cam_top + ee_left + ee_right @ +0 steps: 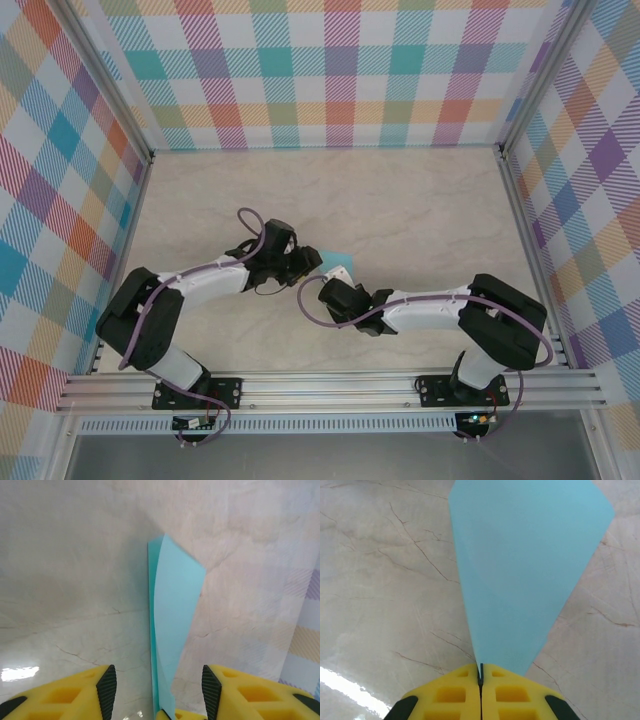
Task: Fold a paper plane with a square sheet of paper (pick it up from the middle)
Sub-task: Fold the wing for the fifth time at the center of the table.
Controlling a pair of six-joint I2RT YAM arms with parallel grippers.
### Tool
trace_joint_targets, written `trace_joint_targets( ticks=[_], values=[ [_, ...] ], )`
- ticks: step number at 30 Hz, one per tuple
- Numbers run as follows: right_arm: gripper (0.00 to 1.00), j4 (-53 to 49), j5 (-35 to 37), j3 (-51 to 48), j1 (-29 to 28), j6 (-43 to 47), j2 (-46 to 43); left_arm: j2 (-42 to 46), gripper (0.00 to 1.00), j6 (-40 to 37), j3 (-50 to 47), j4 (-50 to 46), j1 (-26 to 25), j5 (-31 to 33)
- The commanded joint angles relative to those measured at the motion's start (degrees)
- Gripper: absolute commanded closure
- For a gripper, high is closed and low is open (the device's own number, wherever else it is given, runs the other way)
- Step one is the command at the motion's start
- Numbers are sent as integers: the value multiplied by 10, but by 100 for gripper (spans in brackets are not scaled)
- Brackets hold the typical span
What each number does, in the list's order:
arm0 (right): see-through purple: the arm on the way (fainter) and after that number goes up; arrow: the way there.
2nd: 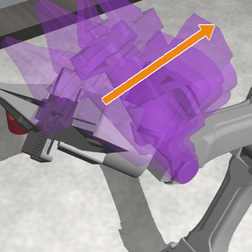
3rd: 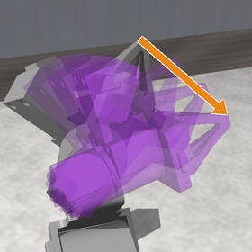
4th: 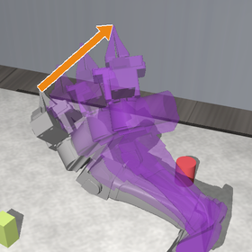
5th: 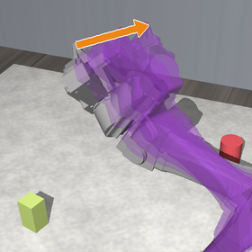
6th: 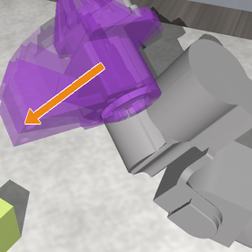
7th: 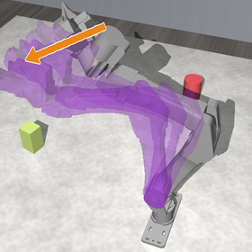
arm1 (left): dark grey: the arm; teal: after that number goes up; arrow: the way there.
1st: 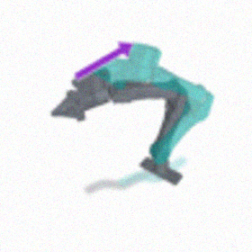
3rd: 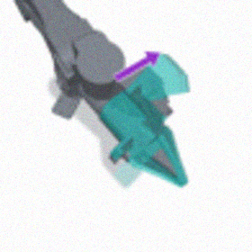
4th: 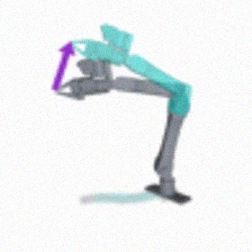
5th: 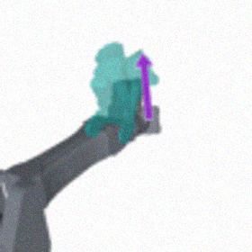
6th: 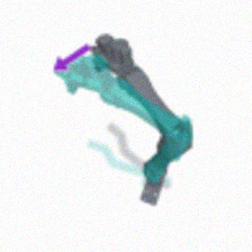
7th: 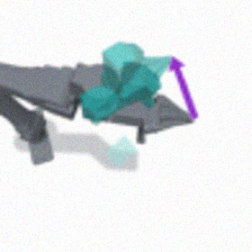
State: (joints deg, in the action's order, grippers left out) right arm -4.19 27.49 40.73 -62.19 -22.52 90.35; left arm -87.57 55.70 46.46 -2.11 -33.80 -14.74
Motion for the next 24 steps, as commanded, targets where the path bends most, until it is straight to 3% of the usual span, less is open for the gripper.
trace_joint_targets(
  ticks=[1, 14, 24],
  values=[
    [94, 46, -67, -21, 15, -24, -21, 37, 47, -11, -18, -41, 18, 32],
    [94, 172, -235, -101, 96, -72, -49, 36, 46, 4, -28, -11, 20, 9],
    [94, 265, -304, -169, 152, -137, -74, 25, 46, 27, -43, 35, 14, -16]
  ],
)
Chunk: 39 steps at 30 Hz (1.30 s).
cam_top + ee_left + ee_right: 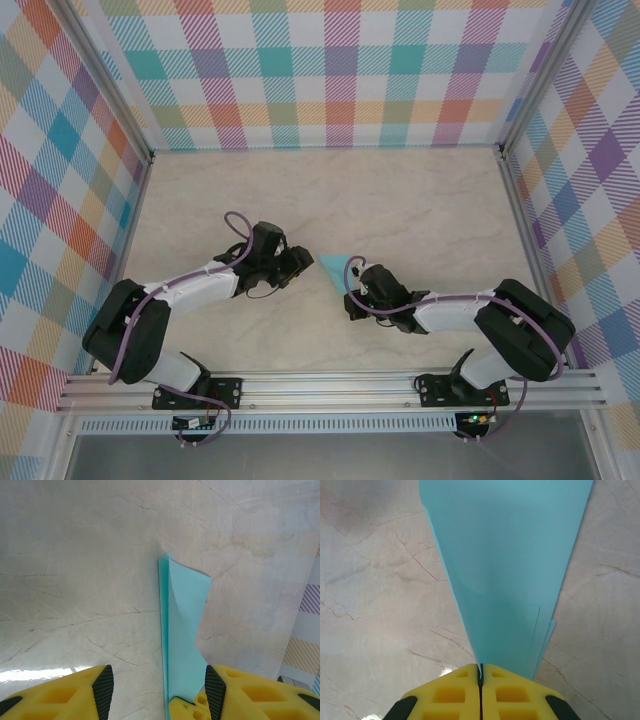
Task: Fold a paper plane with a square sheet of paper (pick it up from the middle)
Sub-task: Fold the wing for the fifth time at the center of the table.
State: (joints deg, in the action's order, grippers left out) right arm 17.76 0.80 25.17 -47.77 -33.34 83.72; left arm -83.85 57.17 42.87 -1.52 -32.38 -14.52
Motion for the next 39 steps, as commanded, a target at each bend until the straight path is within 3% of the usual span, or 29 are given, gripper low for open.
trace_joint_targets(
  ticks=[1, 11, 20, 39],
  values=[
    [94, 53, -43, -18, 12, -35, -5, -18, 46, 15, -6, 38, -3, -25],
    [93, 105, -113, -36, 53, -85, 14, -67, 49, 25, 21, 104, -39, -68],
    [93, 130, -157, -46, 92, -128, 33, -115, 62, 22, 35, 161, -61, -100],
    [92, 220, -215, -68, 130, -213, 80, -179, 60, 26, 65, 222, -72, -135]
  ],
)
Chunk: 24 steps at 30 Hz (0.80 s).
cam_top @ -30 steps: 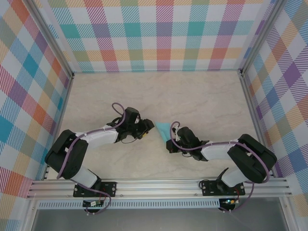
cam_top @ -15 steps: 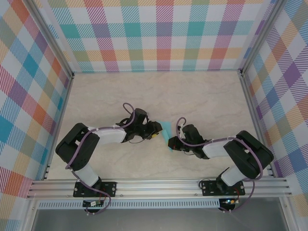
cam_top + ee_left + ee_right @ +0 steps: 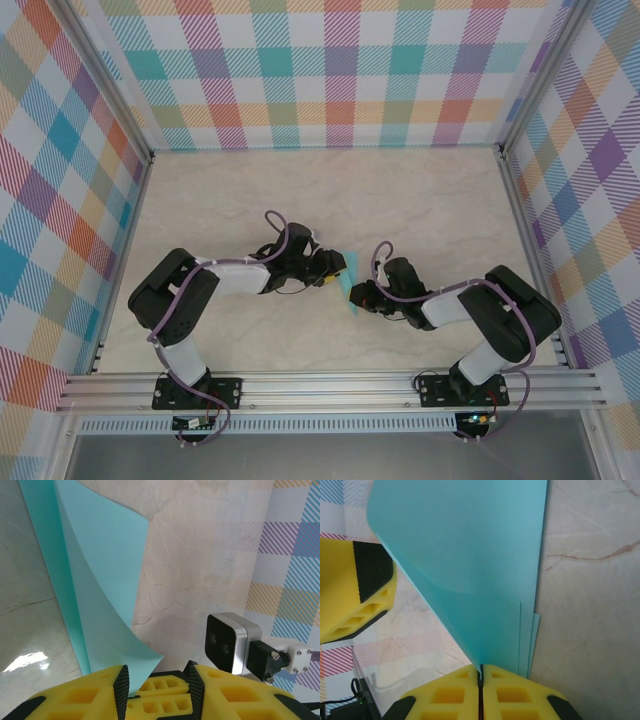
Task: Fold a paper plane with a square sheet of paper (pick it up from the middle)
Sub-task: Fold the wing for the fifth time at the center of the table.
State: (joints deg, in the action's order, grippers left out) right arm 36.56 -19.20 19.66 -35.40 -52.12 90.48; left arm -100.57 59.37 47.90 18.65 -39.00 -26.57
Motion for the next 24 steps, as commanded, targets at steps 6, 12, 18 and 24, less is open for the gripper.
trace_joint_targets(
  ticks=[6, 12, 18, 24],
  values=[
    [92, 67, -21, -26, 16, -61, 25, -26, 59, 0, 18, 38, -9, -23],
    [91, 60, -26, -27, 21, -68, 26, -47, 57, -9, 34, 57, -11, -37],
    [89, 48, -22, -27, 23, -70, 23, -63, 57, -12, 42, 60, -11, -41],
    [84, 4, -15, -16, 24, -64, 0, -83, 57, -18, 44, 62, -10, -40]
  ],
)
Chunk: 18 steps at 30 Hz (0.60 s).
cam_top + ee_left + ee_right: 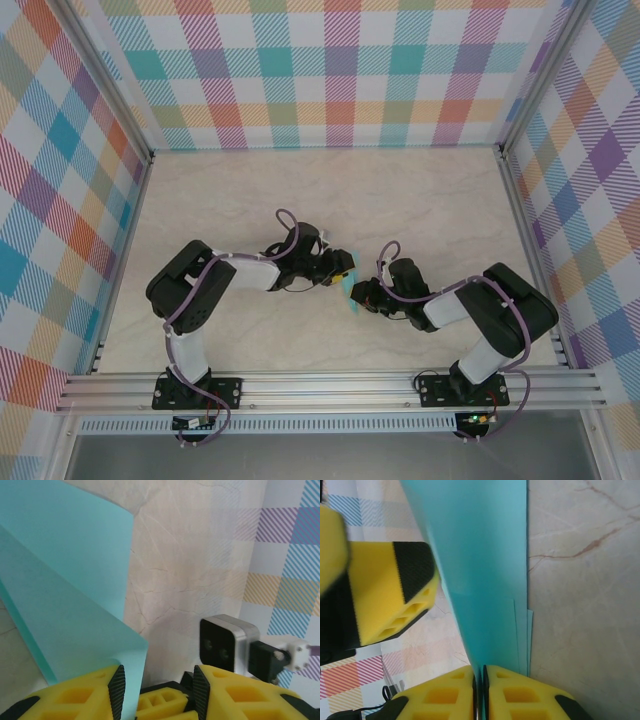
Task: Fold a paper plane with a square sheet of paper (pick it up from the middle)
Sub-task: Fold the wing for the fifth time at the center of the table.
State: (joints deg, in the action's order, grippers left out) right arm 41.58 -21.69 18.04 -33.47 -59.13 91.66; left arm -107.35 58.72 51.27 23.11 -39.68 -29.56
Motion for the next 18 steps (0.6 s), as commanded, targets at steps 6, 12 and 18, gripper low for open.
trace_joint_targets(
  ticks=[6, 12, 18],
  values=[
    [82, -119, 17, 29, 4, 27, -31, -19, 57, -15, 13, 20, -4, -15],
    [78, -141, 10, 46, 4, 41, -21, -15, 57, -17, 16, 17, -4, -16],
    [75, -198, 18, 66, 3, 76, -38, -18, 57, -15, 20, 22, -4, -20]
  ],
)
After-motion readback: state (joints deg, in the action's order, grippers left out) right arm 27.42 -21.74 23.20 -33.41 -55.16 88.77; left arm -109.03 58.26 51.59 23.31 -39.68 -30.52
